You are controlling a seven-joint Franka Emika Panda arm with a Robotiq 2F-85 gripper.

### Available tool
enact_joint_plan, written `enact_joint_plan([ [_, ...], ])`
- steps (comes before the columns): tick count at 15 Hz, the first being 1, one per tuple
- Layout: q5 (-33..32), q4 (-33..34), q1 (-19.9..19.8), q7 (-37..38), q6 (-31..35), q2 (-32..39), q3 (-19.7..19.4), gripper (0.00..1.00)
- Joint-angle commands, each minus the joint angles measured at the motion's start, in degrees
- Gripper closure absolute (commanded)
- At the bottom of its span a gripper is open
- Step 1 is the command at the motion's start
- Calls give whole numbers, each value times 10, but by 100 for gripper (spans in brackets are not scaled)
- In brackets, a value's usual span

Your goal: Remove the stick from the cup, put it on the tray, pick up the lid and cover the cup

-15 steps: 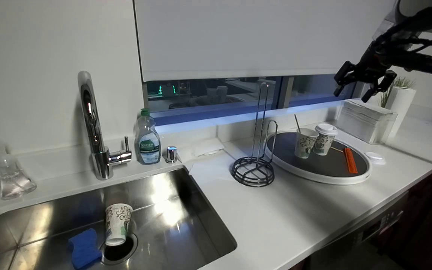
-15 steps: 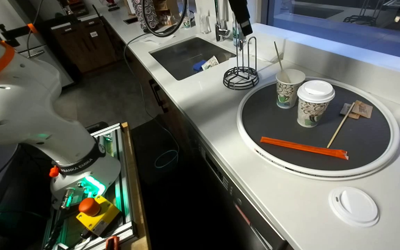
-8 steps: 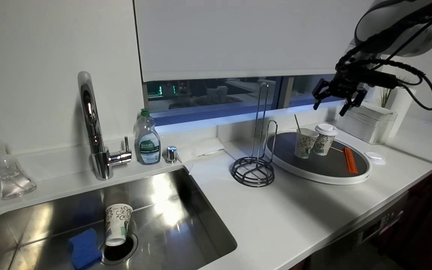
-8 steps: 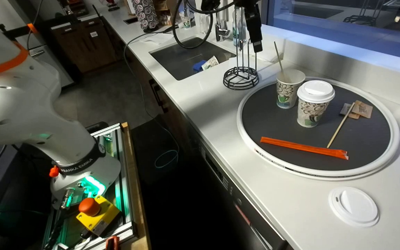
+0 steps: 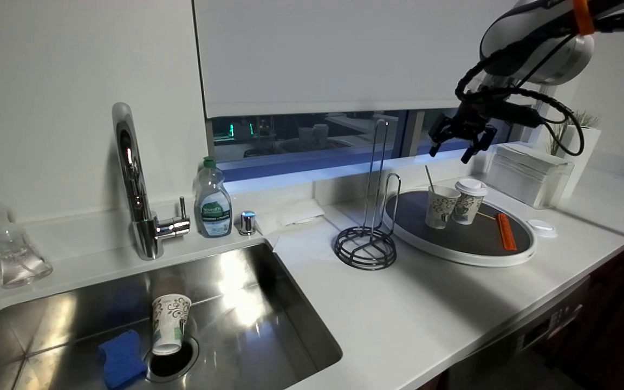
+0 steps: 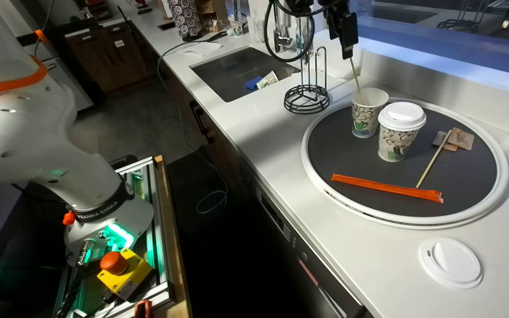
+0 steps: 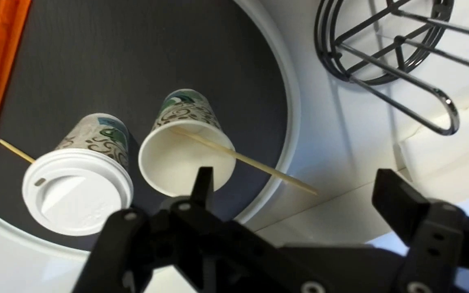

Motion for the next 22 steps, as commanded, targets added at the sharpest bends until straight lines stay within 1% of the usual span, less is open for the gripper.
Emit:
enact_joint_plan([
  [1, 33, 38, -1, -127, -41, 27, 1, 0],
  [4, 16, 47, 0, -207, -59, 37, 2, 0],
  [5, 0, 44, 4, -211, -53, 37, 1, 0],
  [6, 13, 32, 3, -183, -38, 27, -1, 0],
  [10, 7, 32, 4, -204, -38, 31, 0, 0],
  [11, -5, 26, 5, -211, -17, 31, -1, 0],
  [12, -5, 26, 3, -231, -14, 34, 0, 0],
  [14, -5, 18, -1, -278, 19, 41, 1, 0],
  [17, 25, 4, -12, -381, 58, 51, 12, 0],
  [22, 78, -11, -30, -491, 118, 67, 30, 0],
])
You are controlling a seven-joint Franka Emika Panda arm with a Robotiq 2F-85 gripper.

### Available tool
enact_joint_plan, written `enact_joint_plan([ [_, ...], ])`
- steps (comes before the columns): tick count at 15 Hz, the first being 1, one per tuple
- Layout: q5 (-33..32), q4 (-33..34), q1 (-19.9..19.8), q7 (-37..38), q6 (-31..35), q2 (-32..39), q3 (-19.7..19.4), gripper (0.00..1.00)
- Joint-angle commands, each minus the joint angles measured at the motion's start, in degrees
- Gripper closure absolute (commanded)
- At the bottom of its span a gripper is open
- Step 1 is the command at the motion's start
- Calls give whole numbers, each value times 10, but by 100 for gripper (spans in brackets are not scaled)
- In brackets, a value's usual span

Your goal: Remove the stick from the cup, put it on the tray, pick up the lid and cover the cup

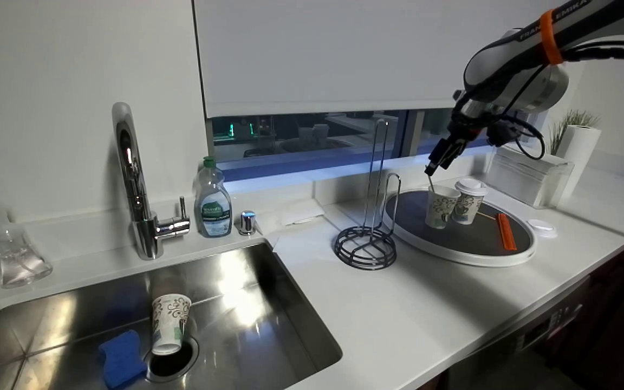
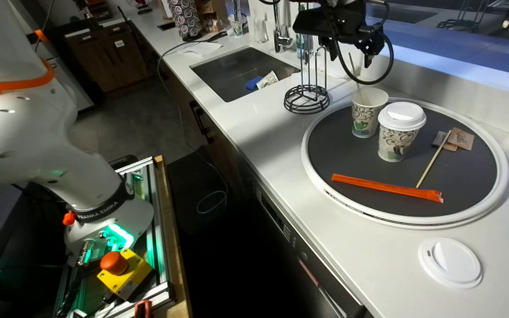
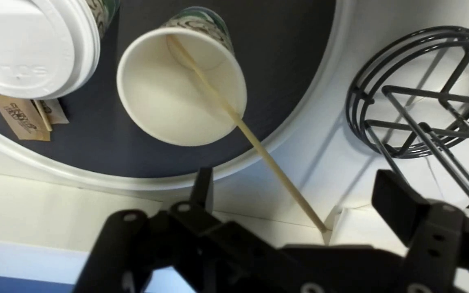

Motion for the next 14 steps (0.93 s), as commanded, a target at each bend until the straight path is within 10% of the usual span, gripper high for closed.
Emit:
enact_joint_plan([
  [1, 54, -17, -20, -80, 48, 8, 22, 0],
  [4, 98, -18, -28, -119, 71, 16, 38, 0],
  [14, 183, -15, -43, -197, 88, 19, 52, 89],
])
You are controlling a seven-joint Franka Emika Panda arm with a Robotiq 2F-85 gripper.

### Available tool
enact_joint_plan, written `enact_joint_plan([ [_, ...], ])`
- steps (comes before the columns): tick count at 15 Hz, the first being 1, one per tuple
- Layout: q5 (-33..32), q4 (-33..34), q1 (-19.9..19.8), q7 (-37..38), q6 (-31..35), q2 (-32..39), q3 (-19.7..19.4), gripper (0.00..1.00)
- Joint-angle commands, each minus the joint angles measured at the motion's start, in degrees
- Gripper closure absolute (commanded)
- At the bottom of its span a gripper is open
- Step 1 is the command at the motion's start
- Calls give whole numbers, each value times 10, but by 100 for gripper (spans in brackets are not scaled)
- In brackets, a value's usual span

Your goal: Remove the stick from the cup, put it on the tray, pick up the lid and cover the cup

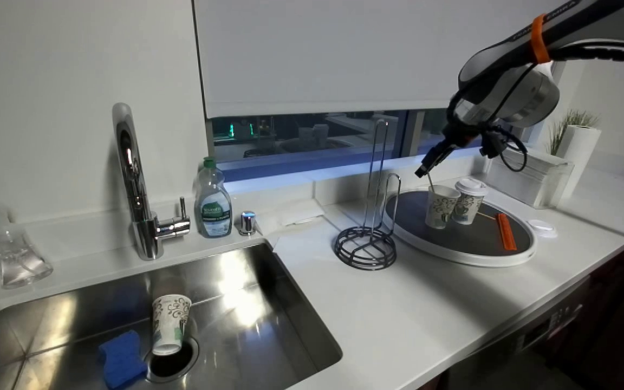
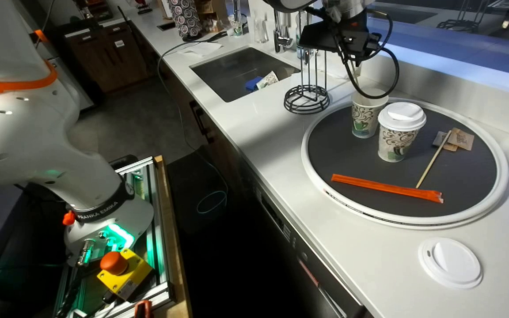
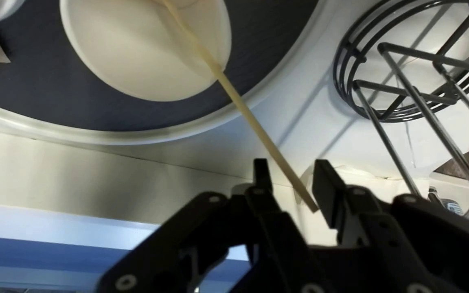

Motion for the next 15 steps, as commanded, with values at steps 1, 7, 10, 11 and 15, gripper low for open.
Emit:
enact_joint_plan([
  [1, 33, -3, -11, -27, 23, -1, 6, 96],
  [7, 51, 0, -15, -28, 66, 0, 8, 99],
  [10, 58, 1, -14, -31, 84, 1, 10, 99],
  [11, 62, 1, -14, -31, 90, 1, 11, 99],
  [15, 82, -1, -14, -23, 111, -11, 17, 99],
])
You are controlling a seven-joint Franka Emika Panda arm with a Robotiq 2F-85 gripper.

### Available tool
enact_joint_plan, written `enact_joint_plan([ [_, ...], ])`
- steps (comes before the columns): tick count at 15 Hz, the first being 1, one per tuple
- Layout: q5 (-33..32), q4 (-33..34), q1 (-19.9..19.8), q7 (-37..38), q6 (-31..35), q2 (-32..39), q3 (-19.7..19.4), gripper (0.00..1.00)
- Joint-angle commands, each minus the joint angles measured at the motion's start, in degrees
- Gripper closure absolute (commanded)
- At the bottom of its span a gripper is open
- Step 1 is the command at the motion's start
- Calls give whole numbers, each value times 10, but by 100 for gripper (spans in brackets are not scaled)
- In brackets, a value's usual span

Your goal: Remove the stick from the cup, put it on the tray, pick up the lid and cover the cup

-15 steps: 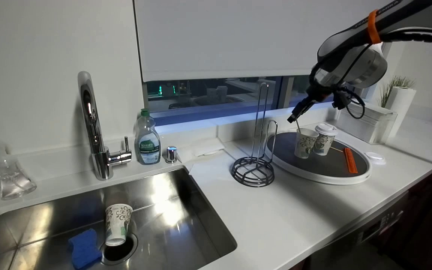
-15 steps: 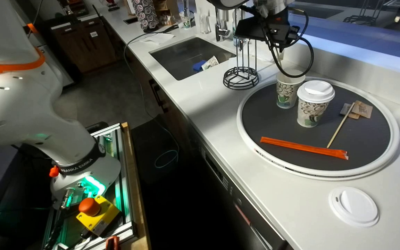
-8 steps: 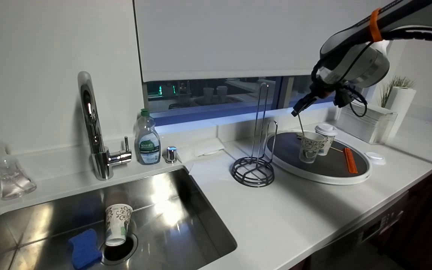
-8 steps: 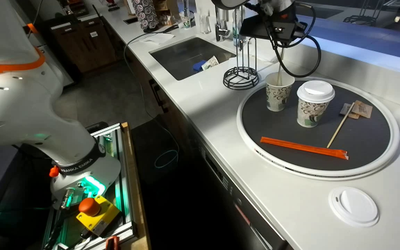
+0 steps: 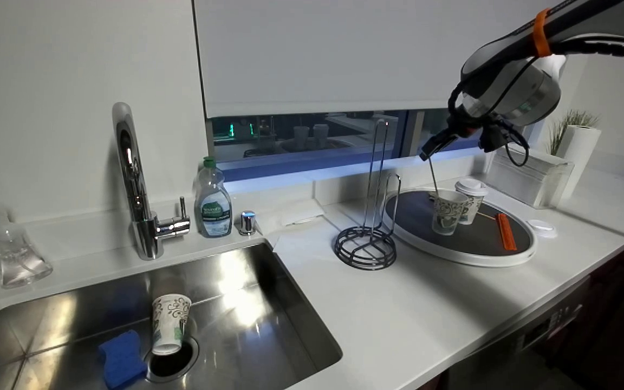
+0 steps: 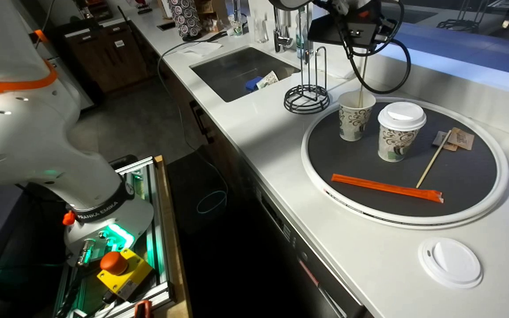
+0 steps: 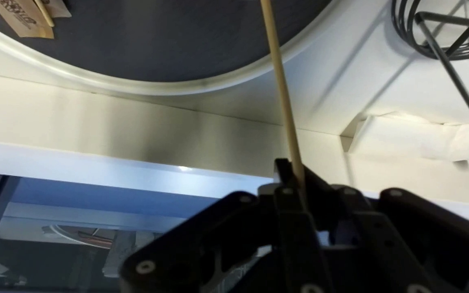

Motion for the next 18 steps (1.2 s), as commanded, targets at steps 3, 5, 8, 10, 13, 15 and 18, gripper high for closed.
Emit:
enact_joint_plan([
  [3, 34, -9, -5, -6, 26, -26, 9, 99],
  [5, 28, -13, -3, -1, 23, -36, 5, 99],
  [8, 25, -20, -2, 11, 20, -56, 2, 99],
  [10, 17, -23, -3, 23, 4, -73, -4, 99],
  [13, 6, -23, -2, 45, 6, -90, -13, 99],
  [15, 0, -25, -1, 60, 2, -104, -18, 99],
  [18, -56, -32, 1, 121, -7, -120, -33, 99],
])
